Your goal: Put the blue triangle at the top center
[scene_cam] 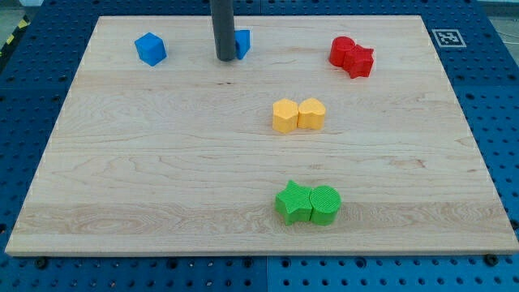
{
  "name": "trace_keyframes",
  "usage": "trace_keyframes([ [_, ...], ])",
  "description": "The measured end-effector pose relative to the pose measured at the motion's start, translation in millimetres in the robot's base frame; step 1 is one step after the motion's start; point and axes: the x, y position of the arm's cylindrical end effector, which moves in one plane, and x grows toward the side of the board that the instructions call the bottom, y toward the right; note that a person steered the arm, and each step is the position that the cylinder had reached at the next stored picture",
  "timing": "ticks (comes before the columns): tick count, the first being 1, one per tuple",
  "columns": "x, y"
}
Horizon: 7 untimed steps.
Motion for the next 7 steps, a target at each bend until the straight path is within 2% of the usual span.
trace_keyframes([
  [2,-1,14],
  [7,-40,8],
])
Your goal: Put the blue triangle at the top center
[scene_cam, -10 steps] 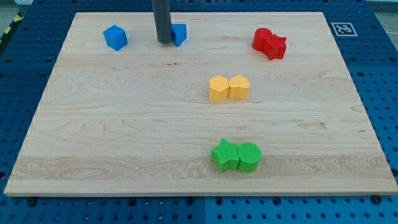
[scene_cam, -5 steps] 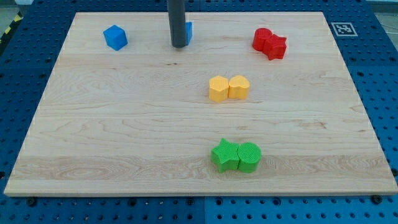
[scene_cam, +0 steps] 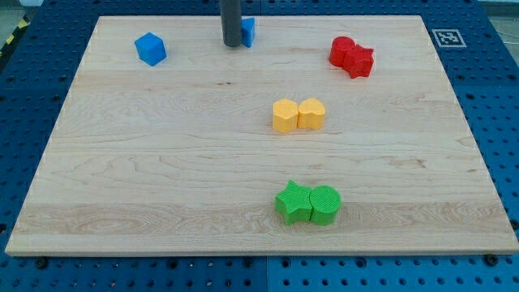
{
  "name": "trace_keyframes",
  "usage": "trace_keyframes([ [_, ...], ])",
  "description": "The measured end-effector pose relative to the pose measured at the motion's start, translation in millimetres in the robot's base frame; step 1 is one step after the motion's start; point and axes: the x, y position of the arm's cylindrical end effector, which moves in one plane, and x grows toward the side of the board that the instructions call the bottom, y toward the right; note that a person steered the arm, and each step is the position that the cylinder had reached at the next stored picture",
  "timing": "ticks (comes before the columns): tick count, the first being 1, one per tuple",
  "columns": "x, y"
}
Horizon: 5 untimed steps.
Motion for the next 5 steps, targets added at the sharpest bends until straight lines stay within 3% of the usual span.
trace_keyframes([
  [5,-9,0],
])
